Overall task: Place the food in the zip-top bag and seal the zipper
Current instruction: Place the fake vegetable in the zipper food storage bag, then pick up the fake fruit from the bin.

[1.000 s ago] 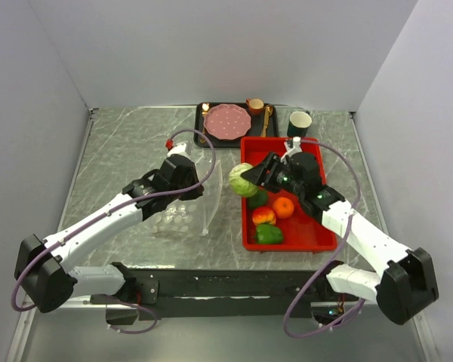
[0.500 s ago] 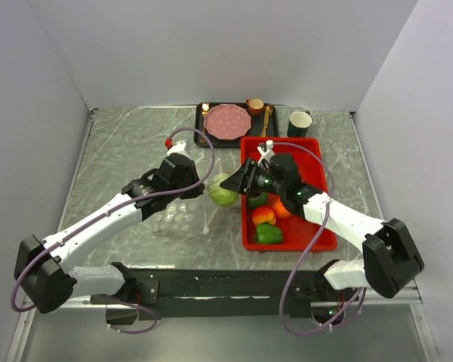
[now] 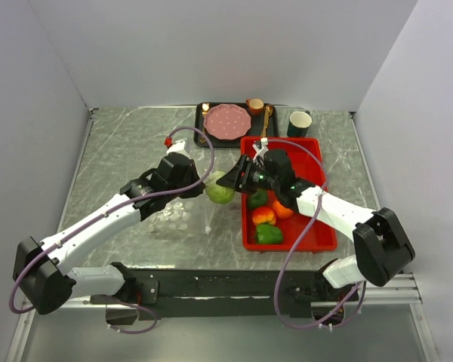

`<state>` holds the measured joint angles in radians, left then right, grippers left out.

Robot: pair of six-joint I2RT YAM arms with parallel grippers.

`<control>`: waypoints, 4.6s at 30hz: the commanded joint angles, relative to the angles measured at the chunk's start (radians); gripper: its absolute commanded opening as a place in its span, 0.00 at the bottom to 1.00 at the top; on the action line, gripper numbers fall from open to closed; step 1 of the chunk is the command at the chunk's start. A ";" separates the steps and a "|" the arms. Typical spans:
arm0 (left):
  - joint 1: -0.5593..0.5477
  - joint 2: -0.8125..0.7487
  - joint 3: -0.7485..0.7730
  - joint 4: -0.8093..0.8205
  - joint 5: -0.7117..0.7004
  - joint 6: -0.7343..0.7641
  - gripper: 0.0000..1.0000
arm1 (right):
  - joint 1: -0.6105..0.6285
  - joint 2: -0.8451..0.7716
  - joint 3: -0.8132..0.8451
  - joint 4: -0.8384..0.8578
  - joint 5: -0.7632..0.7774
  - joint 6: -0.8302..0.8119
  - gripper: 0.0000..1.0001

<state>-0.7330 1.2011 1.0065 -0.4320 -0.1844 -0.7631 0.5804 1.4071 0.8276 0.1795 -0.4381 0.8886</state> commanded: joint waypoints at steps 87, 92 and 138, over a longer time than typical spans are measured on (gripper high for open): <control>0.003 -0.041 0.027 0.098 0.094 -0.004 0.01 | 0.142 -0.120 0.165 -0.275 0.366 -0.185 1.00; 0.003 -0.041 0.029 0.101 0.100 -0.002 0.01 | 0.142 -0.099 0.169 -0.264 0.320 -0.177 1.00; 0.003 -0.008 0.017 0.093 0.057 -0.016 0.01 | -0.143 -0.278 0.002 -0.641 0.645 -0.125 1.00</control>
<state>-0.7277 1.1885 1.0180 -0.3775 -0.1287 -0.7795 0.4652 1.1595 0.8806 -0.3714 0.1837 0.7654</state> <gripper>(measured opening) 0.012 0.998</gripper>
